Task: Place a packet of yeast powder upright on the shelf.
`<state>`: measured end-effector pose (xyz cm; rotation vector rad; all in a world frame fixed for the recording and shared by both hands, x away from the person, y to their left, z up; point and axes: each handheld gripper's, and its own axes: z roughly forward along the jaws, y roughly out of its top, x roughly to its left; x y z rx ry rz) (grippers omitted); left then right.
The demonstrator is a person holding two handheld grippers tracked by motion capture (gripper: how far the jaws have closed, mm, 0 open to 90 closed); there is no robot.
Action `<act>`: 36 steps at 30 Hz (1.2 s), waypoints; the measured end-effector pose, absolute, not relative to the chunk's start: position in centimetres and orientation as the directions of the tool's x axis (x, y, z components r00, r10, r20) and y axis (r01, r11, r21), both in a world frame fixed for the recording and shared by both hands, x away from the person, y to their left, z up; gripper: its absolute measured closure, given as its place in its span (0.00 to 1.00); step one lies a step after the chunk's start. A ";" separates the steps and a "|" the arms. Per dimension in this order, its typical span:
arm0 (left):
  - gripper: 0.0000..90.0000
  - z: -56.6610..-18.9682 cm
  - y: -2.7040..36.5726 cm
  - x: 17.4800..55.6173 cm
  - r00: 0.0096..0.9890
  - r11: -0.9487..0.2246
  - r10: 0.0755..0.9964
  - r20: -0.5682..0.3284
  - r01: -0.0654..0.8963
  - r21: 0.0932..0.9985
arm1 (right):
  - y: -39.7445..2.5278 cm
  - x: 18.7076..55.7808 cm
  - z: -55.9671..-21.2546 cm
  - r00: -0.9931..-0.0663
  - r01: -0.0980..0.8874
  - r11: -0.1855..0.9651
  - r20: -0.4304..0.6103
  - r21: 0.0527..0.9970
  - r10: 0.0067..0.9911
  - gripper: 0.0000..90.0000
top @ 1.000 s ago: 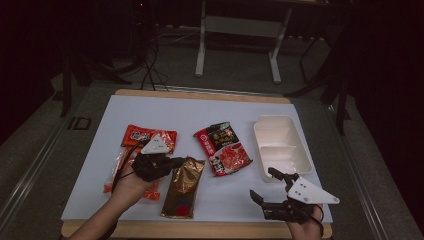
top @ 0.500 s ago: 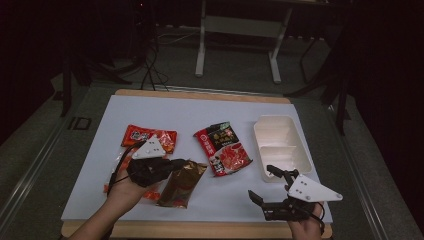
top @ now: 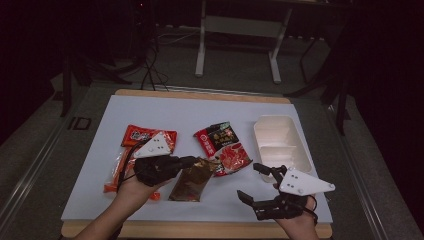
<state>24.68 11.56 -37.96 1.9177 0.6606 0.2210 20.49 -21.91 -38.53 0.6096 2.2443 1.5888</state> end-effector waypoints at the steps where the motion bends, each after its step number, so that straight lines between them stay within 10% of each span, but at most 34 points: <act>1: 1.00 -37.8 11.4 24.7 0.837 -0.297 0.528 -0.143 0.340 0.892 | -21.8 20.7 -38.4 -0.863 0.167 0.274 0.006 0.947 0.504 0.19; 20: 1.00 -37.3 8.1 24.6 0.880 -0.206 0.443 -0.169 0.284 0.936 | -19.6 23.2 -37.1 -0.878 0.151 0.252 0.013 0.956 0.479 0.33; 36: 1.00 -36.9 6.8 24.4 0.886 -0.129 0.435 -0.162 0.239 0.962 | -20.5 24.7 -36.7 -0.884 0.200 0.290 0.045 0.936 0.466 0.87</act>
